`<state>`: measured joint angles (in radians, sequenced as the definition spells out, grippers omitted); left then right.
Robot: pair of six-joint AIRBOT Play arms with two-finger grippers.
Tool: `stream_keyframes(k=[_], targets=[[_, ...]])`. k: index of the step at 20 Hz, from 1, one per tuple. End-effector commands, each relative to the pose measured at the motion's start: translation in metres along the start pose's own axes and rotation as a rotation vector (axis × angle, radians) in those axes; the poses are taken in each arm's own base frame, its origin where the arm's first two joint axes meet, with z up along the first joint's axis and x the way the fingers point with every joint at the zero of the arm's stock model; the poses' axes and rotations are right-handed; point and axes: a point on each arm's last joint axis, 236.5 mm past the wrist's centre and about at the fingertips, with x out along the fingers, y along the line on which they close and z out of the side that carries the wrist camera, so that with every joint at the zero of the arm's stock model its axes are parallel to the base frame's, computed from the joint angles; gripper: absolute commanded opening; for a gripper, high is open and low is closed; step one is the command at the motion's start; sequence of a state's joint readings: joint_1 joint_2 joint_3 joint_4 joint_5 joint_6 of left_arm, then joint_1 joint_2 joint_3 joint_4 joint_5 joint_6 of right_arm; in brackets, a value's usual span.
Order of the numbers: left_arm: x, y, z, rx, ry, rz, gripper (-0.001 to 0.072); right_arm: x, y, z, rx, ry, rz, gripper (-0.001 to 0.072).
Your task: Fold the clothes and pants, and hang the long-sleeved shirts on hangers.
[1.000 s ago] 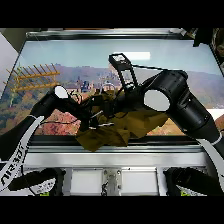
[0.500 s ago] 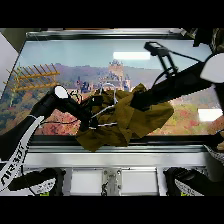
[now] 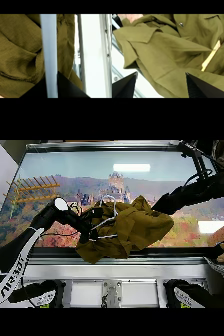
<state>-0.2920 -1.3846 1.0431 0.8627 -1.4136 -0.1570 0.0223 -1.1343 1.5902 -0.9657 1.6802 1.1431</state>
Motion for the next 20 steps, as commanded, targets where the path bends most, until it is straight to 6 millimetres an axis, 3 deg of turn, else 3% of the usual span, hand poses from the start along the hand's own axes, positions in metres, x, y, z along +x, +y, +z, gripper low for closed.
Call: stream_keyframes(k=[1, 6, 9, 13, 16, 20], targets=[[0.0, 0.0, 0.0, 0.0, 0.001, 0.0, 0.0013, -0.01, -0.007, -0.018, -0.185, -0.008, 0.101, 0.0662], [0.0, 0.0, 0.0, 0.0, 0.0, 0.0, 0.0013, -0.007, -0.029, -0.053, -0.19, -0.173, 0.328, 0.0662], [0.0, 0.0, 0.0, 0.0, 0.001, 0.0, 0.0013, 0.01, -0.046, -0.083, -0.214, -0.233, 0.372, 0.0662], [0.0, 0.0, 0.0, 0.0, 0.001, 0.0, 0.0013, 0.036, -0.046, -0.108, -0.321, -0.289, 0.437, 0.0662], [0.0, 0.0, 0.0, 0.0, 0.001, 0.001, 0.0013, 0.049, -0.046, -0.113, -0.299, -0.333, 0.501, 0.0662], [0.0, 0.0, 0.0, 0.0, 0.001, 0.001, 0.0013, 0.047, -0.05, -0.093, -0.3, -0.471, 0.541, 0.0662]])
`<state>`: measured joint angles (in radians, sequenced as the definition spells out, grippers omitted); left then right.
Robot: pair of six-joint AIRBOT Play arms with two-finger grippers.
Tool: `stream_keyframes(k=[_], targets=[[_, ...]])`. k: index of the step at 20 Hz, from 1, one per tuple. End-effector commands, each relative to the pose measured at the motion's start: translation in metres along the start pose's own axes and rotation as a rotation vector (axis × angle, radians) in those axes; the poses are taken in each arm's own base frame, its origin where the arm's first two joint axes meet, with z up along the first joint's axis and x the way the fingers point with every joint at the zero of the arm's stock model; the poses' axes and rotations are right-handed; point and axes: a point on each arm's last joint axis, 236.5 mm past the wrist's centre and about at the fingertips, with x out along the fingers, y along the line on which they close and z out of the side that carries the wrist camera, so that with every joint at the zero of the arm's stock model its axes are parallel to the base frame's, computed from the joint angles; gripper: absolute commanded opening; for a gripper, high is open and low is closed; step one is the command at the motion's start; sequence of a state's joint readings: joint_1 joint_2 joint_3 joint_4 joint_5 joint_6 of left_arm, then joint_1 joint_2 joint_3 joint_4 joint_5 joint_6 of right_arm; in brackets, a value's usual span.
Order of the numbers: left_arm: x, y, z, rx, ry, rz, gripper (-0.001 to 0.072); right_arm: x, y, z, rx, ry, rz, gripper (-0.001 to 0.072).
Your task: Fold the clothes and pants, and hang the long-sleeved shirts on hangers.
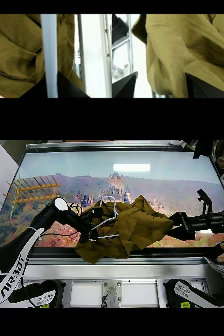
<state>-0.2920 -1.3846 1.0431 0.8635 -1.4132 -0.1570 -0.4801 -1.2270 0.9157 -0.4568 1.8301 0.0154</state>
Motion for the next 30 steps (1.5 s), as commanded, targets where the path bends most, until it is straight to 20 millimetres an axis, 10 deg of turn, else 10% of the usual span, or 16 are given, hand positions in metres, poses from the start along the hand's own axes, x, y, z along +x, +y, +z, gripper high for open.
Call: stream_keyframes(k=[1, 15, 30], targets=[[0.0, 0.0, 0.0, 0.0, 0.0, 0.0, 0.0013, 0.001, -0.006, 0.017, -0.061, -0.133, 0.023, 0.0662], [0.0, 0.001, 0.0, 0.0, 0.0, 0.002, 0.0013, 0.052, 0.004, 0.008, -0.025, -0.073, 0.194, 0.0662], [0.0, 0.001, 0.0, 0.0, 0.0, 0.003, 0.0014, 0.053, 0.002, 0.018, -0.032, -0.116, 0.188, 0.0662]])
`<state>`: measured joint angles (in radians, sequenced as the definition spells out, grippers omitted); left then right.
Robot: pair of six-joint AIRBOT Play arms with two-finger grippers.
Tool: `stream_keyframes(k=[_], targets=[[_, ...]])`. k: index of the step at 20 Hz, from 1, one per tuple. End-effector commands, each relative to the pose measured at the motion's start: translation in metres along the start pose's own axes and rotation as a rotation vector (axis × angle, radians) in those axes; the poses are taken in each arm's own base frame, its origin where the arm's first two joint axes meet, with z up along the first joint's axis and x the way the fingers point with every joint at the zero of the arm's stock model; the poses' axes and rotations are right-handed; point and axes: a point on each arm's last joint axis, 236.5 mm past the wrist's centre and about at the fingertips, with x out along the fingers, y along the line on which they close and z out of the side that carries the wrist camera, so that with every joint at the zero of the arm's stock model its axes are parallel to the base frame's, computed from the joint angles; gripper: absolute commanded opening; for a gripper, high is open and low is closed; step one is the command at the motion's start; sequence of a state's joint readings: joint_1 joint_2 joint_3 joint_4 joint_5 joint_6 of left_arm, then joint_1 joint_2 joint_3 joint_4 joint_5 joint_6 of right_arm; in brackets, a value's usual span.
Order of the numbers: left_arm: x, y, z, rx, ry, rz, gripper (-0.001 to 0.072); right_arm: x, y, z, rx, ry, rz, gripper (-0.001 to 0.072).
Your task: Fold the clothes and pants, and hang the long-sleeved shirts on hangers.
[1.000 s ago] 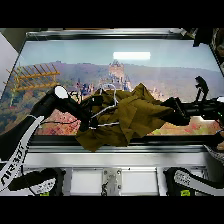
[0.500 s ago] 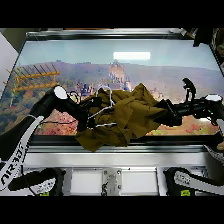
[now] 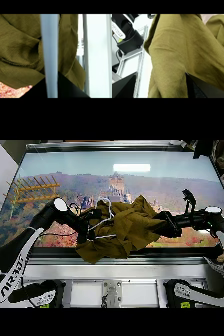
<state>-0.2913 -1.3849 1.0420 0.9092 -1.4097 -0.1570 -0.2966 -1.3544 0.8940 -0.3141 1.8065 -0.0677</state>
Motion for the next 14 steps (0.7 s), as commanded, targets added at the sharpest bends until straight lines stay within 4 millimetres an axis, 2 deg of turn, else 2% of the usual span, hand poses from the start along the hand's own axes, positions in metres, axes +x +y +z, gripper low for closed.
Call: stream_keyframes(k=[1, 5, 6, 8, 14], targets=[[-0.0003, -0.0017, 0.0108, -0.006, -0.044, -0.007, 0.0013, 0.0003, -0.0003, 0.0053, -0.005, -0.023, 0.0, 0.0662], [-0.0003, -0.0017, 0.0108, -0.006, -0.044, -0.007, 0.0013, 0.0003, -0.0013, 0.0051, -0.005, -0.022, -0.004, 0.0656], [-0.0003, -0.0017, 0.0108, -0.006, -0.044, -0.007, 0.0014, 0.0003, -0.0014, 0.005, -0.005, -0.022, -0.005, 0.0527], [-0.0003, -0.0016, 0.0108, -0.006, -0.044, -0.007, 0.0013, 0.0003, -0.001, 0.0052, -0.005, -0.023, -0.003, 0.0003], [-0.0003, 0.0002, 0.0109, -0.007, -0.045, 0.001, 0.0014, 0.0008, -0.0019, 0.005, -0.004, -0.022, -0.006, 0.0018]])
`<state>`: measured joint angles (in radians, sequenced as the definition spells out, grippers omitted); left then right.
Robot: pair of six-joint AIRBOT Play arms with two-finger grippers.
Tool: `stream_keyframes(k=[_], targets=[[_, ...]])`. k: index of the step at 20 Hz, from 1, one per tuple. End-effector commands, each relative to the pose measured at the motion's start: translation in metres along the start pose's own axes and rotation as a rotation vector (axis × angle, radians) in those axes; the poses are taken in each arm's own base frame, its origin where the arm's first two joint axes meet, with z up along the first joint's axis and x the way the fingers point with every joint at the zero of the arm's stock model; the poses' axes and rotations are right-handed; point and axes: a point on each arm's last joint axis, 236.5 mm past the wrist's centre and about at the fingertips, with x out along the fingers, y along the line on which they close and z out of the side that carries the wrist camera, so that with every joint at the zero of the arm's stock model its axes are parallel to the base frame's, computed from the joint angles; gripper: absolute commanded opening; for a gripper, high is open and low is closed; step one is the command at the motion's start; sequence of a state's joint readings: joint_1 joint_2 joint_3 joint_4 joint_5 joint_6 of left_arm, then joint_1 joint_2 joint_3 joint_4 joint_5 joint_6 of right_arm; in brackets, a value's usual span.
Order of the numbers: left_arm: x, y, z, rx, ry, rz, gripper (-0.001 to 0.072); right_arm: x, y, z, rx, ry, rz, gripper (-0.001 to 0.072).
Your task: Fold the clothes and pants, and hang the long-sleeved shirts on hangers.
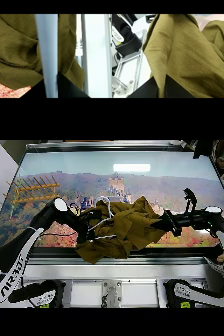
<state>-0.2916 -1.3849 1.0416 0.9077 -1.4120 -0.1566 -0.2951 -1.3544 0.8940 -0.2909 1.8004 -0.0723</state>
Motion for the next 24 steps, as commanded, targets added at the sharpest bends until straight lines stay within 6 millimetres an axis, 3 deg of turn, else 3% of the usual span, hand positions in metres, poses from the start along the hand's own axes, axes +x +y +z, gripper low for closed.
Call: stream_keyframes(k=[1, 8, 9, 10, 15, 17, 21, 24], targets=[[-0.001, 0.001, 0.01, -0.007, -0.044, 0.004, 0.0013, 0.001, 0.0, 0.0, 0.006, 0.0, 0.0, 0.0018], [-0.001, 0.0, 0.009, -0.034, -0.035, -0.001, 0.0034, 0.0, -0.01, -0.001, 0.007, 0.002, -0.041, 0.0012], [0.0, 0.0, 0.008, -0.057, -0.035, -0.003, 0.0281, 0.0, -0.013, -0.001, 0.019, 0.003, -0.053, 0.0011], [0.0, 0.001, 0.009, -0.112, -0.037, 0.003, 0.0453, 0.0, -0.015, -0.001, 0.035, 0.003, -0.064, 0.0011], [-0.009, 0.009, 0.003, -0.33, -0.055, 0.026, 0.0451, 0.0, -0.017, 0.0, 0.046, -0.001, -0.072, 0.0009], [-0.02, 0.009, -0.002, -0.395, -0.068, 0.025, 0.0451, -0.001, -0.018, 0.009, 0.038, -0.042, -0.075, 0.0009], [-0.038, 0.008, 0.0, -0.404, -0.093, 0.069, 0.0451, -0.003, -0.02, 0.033, 0.019, -0.14, -0.081, 0.0008], [-0.045, 0.009, 0.004, -0.39, -0.105, 0.105, 0.0452, -0.003, -0.02, 0.034, 0.036, -0.146, -0.081, 0.0008]])
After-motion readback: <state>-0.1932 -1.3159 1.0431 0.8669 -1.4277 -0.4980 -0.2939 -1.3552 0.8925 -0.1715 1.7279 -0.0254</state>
